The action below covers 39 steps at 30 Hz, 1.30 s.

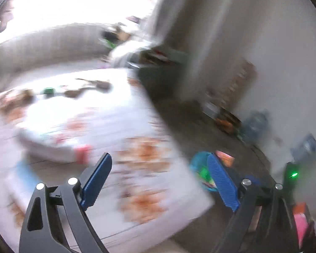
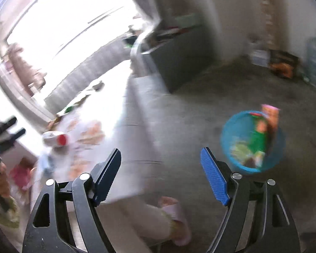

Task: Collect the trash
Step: 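Move both tools back to the table and grasp the blue medicine box with the right gripper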

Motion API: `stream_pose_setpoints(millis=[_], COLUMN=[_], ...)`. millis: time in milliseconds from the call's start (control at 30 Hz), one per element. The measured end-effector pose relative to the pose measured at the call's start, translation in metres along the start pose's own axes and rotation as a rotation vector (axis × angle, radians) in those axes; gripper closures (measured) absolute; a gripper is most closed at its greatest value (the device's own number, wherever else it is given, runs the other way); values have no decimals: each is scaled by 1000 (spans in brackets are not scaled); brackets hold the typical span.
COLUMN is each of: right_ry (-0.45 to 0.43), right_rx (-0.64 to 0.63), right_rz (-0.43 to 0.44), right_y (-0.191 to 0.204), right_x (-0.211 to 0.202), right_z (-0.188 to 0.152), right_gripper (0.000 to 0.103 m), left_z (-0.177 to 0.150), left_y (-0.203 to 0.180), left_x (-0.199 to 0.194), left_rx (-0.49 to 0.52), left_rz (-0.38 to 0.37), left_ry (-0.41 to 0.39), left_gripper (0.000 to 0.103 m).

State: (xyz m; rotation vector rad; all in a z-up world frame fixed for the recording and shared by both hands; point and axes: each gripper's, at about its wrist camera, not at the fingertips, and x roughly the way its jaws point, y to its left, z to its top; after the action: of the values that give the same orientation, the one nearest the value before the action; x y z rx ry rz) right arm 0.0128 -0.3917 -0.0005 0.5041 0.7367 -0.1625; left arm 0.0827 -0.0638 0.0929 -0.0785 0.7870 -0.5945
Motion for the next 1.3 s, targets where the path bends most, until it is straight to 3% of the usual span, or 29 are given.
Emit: stream_pose_setpoints(millis=[167, 267, 433, 667, 833, 933, 1033, 1300], right_ry=[72, 151, 317, 461, 505, 521, 545, 518], right_rx=[-134, -234, -435, -660, -862, -914, -924, -836], right_rz=[195, 307, 451, 438, 364, 362, 336, 331], right_y=[92, 159, 278, 386, 422, 428, 429, 391], right_x=[35, 68, 122, 186, 205, 208, 220, 200], right_z=[15, 14, -8, -43, -74, -86, -93, -90], right_gripper=[21, 20, 19, 19, 19, 20, 33, 34], left_z=[-37, -57, -78, -81, -76, -72, -67, -38], left_y=[96, 145, 203, 248, 266, 268, 263, 242], left_x=[-46, -55, -60, -60, -62, -61, -57, -47], left_rx=[-153, -255, -369, -430, -432, -418, -384, -294], left_rz=[224, 352, 417, 475, 499, 491, 479, 396], left_ry=[-55, -41, -31, -55, -80, -87, -92, -111], left_gripper=[13, 13, 13, 13, 13, 13, 13, 14])
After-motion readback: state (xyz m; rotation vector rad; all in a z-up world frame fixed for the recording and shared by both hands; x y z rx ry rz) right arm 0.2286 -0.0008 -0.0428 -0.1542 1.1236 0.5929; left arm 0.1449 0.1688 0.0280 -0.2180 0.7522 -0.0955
